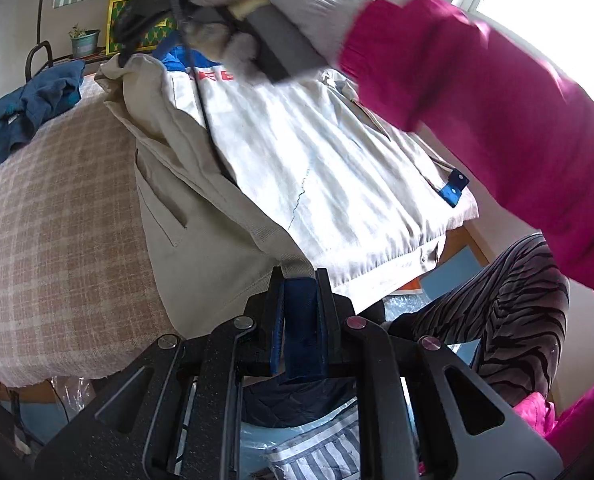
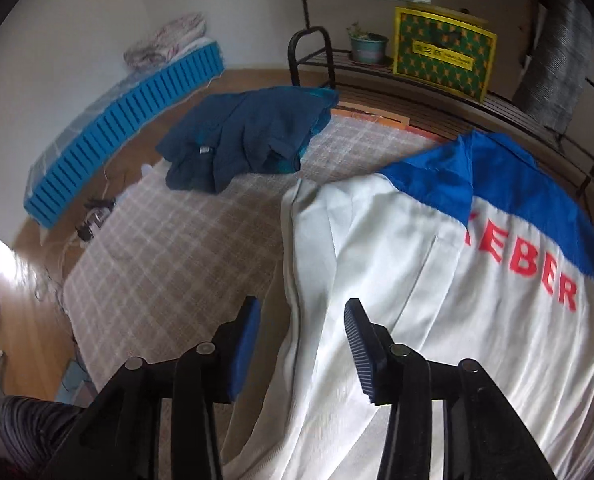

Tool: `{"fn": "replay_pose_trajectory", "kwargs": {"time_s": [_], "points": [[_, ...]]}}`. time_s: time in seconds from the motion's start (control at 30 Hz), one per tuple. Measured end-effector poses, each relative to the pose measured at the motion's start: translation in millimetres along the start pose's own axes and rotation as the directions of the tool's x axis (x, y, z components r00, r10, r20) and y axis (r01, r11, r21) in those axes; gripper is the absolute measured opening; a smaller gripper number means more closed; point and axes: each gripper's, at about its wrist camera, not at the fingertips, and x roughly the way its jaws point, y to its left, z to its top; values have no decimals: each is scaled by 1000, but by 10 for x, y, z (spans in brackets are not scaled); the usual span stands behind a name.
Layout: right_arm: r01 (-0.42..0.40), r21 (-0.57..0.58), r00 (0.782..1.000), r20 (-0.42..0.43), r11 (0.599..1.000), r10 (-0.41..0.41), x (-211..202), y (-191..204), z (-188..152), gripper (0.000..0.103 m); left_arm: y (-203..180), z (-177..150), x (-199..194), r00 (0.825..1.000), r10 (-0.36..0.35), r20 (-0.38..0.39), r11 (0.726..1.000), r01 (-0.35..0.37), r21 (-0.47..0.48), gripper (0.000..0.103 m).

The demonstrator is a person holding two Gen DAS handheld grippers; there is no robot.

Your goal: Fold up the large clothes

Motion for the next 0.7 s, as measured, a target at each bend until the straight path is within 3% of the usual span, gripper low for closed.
{"fn": "replay_pose_trajectory", "kwargs": {"time_s": [0.13,0.3,0.5,0.57,0.6,0.63,0.7], "points": [[114,-99,989,-83,988,-123,382,278,413,49,99,-12,-14,999,-31,7,999,32,-30,11],[277,-228,926,-197,933,-323,972,459,692,48,199,-23,-13,998,-69,2,996,69,-52,11],[274,-279,914,-223,921,-339,1373,560,837,51,241,-35,0,996,-85,-6,995,84,-54,11],[256,-281,911,-250,925,-328,1511,557,821,42,264,-41,-12,996,-85,-8,995,84,-61,11],[250,-288,911,-255,925,-325,1555,567,804,23,279,-49,-10,996,-85,-10,994,84,-66,11],[239,-293,913,-256,926,-317,1578,557,778,13,290,-53,-6,996,-84,-13,994,82,-70,11],[232,-273,926,-232,934,-298,1541,506,772,5,296,-54,4,997,-77,-19,995,76,-70,11]]}}
